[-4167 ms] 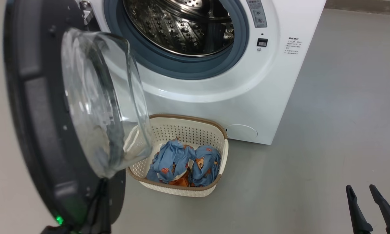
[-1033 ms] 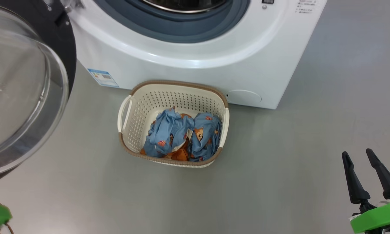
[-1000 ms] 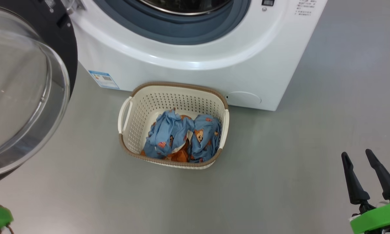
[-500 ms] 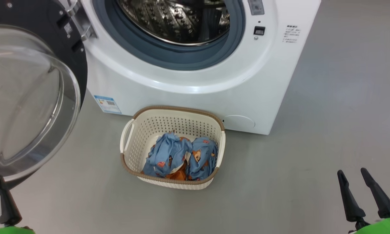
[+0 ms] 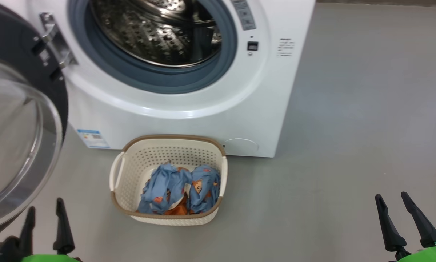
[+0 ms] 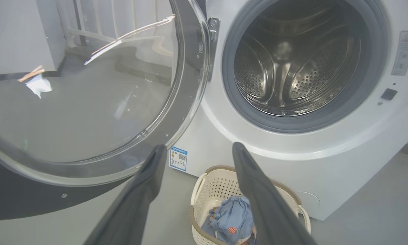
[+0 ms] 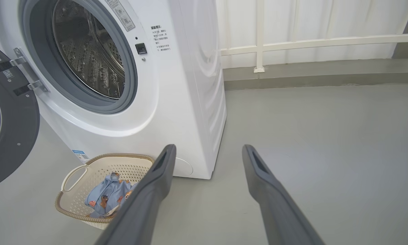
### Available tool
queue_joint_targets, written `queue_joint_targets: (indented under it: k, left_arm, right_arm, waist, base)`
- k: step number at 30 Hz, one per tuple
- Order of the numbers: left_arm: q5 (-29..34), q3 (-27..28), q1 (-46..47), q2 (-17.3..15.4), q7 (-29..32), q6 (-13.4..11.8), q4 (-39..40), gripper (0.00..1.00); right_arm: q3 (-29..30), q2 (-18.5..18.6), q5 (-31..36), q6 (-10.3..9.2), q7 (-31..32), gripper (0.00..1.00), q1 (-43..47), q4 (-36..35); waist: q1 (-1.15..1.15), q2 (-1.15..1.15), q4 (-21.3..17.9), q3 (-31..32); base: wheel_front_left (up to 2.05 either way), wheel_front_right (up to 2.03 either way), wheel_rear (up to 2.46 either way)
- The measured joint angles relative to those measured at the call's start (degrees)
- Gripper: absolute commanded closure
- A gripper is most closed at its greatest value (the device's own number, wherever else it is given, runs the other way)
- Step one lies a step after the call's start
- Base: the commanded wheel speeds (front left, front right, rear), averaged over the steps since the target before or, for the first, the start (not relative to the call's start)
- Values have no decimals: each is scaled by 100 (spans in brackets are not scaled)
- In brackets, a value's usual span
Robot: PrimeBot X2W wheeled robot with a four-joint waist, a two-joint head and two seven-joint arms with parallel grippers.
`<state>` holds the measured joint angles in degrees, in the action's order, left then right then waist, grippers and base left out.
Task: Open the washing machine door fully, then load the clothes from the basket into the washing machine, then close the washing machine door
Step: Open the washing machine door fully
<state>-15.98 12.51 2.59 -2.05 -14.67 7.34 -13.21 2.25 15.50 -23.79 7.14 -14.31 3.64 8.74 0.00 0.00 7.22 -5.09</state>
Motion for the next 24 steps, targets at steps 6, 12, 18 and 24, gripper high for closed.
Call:
queue_joint_targets:
  k: [6,12,18,24]
  left_arm:
    - [-176,-441,-38,-110,1,0,-3,0]
    - [-313,-896,-53,-196,3,0,20,0]
    - [-361,-1054,-153,-212,3,0,80,0]
    - [-358,-1133,-152,-202,3,0,127,0]
  right_arm:
    - [2,-3,0,0,0,0,2,4]
    - [15,-15,0,0,0,0,2,5]
    - [38,-75,0,0,0,0,3,2]
    - [60,-84,0,0,0,0,4,3]
  waist:
    - [0,0,-327,27]
    - [0,0,-625,20]
    - [0,0,-851,11]
    - [1,0,-939,-15]
  base:
    - [0,0,0]
    - [0,0,0]
    - [0,0,0]
    - [0,0,0]
